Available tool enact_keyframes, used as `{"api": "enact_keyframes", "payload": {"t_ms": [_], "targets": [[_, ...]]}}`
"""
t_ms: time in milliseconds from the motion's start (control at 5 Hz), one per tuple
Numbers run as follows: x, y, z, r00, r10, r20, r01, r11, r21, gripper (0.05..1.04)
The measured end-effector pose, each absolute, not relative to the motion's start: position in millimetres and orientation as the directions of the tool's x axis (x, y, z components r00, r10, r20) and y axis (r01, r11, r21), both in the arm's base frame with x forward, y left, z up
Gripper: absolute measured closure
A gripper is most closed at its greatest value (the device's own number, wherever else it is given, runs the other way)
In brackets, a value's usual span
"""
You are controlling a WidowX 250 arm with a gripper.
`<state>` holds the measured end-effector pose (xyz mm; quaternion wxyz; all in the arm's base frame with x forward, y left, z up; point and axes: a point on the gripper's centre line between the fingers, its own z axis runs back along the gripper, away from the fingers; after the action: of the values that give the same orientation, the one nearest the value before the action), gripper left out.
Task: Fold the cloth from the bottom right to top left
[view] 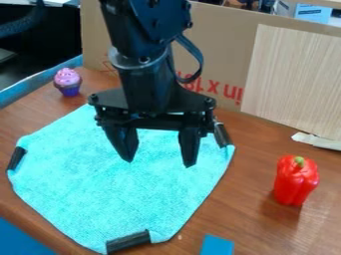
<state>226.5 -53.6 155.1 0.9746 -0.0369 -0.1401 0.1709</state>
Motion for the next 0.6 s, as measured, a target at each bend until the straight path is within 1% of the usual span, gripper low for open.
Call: {"api": "enact_keyframes", "payload": {"t_ms": [200, 400, 600], "targets": [[224.0, -53.9, 150.1, 0.911, 0.333, 0.244, -0.315, 0.942, -0.111, 0.083], [217.6, -47.7, 140.8, 0.956, 0.194, 0.221, -0.183, 0.98, -0.073, 0.084], [211.2, -34.1, 131.1, 0.976, 0.08, 0.2, -0.071, 0.996, -0.054, 0.084]]}}
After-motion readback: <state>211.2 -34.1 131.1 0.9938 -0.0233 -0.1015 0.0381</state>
